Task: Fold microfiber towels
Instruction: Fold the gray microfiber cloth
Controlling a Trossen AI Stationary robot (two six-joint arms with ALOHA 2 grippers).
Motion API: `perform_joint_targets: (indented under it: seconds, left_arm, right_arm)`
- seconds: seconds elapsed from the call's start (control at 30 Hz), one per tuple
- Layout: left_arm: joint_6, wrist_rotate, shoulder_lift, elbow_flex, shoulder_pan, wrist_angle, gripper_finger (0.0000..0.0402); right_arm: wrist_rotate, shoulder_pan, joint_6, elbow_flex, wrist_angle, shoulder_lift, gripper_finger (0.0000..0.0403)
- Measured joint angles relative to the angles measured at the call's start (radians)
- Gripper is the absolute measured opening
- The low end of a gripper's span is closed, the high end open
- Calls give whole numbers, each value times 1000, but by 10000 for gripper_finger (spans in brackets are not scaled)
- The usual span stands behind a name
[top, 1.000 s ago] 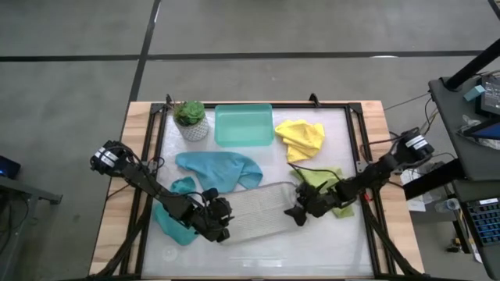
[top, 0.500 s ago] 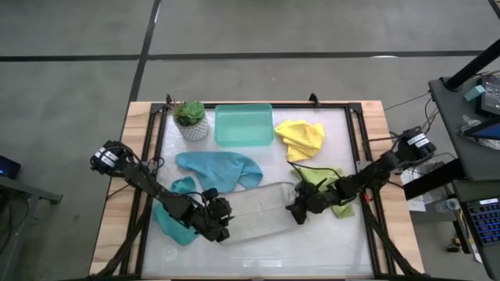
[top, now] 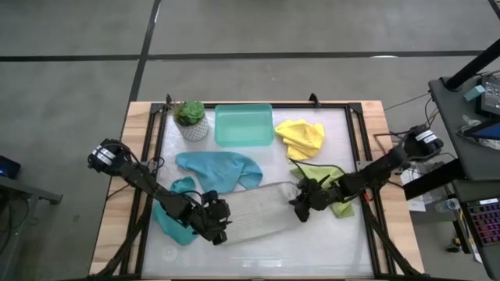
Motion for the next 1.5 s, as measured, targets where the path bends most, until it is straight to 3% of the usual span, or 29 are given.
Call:
perform_joint_targets:
  seconds: [0.23, 0.43, 0.7, 1.17, 1.5]
  left_arm:
    - [-37, 55, -15, -15, -21, -73, 129]
    - [-67, 12, 25, -64, -20, 21, 129]
    - [-61, -12, 106, -67, -14, 106, 129]
    - [-60, -21, 120, -65, -12, 120, 129]
    - [-60, -31, 120, -66, -12, 120, 129]
  right_arm:
    - [0, -30, 1, 92, -407, -156, 12]
    - [-1, -40, 1, 178, -528, -158, 12]
    - [-54, -42, -51, 326, -512, 20, 12]
    - [-83, -87, -284, 713, -504, 430, 12]
    - [-86, -110, -352, 860, -504, 578, 12]
